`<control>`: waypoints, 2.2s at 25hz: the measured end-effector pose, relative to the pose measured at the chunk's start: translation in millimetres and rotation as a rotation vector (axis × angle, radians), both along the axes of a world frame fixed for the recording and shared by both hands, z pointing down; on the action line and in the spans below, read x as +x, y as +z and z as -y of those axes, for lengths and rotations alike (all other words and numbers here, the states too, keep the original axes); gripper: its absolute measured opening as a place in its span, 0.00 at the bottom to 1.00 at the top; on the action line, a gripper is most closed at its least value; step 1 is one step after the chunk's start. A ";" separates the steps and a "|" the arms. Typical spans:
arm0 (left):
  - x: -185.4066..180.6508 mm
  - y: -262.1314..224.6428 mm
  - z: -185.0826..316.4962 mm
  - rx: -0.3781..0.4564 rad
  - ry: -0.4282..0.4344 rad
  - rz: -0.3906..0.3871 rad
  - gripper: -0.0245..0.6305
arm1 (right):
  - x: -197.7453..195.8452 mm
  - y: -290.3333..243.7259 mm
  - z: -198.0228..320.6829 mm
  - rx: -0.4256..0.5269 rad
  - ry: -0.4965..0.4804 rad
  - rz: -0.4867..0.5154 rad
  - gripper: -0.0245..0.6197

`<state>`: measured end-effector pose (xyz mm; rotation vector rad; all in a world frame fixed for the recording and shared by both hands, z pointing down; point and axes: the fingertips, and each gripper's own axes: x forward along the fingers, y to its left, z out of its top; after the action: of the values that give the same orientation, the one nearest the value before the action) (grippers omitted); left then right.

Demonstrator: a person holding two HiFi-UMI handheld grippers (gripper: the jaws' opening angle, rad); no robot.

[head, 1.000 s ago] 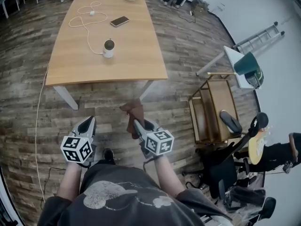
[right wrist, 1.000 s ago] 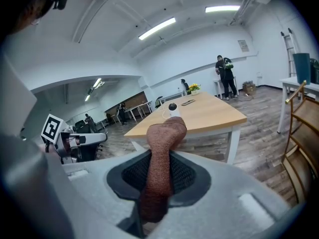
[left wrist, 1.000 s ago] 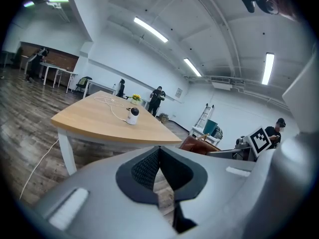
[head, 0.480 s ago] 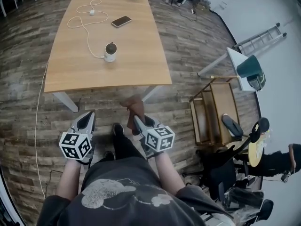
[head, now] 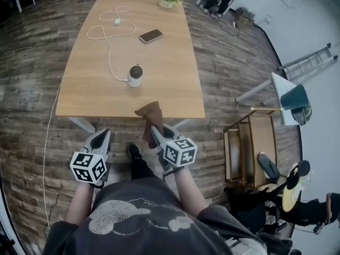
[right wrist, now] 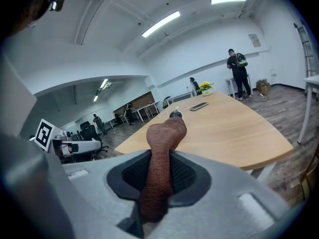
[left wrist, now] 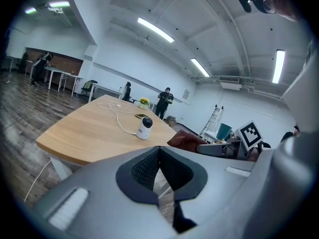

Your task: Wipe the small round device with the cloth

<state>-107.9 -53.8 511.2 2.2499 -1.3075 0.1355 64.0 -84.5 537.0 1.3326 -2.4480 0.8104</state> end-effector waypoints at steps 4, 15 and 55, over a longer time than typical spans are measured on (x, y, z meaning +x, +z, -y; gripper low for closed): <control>4.6 -2.2 36.4 -0.005 -0.024 0.011 0.07 | -5.6 -4.5 41.6 0.005 -0.043 0.012 0.15; 22.8 -8.2 130.0 -0.002 -0.085 0.028 0.07 | -41.0 -7.2 139.2 0.008 -0.241 -0.004 0.15; 27.9 0.8 216.1 -0.047 0.024 0.045 0.07 | -55.3 57.7 158.3 -0.153 -0.346 -0.078 0.16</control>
<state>-79.9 -269.9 512.0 2.2354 -1.2878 0.2238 8.8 -242.8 594.6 0.8388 -2.4035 0.8177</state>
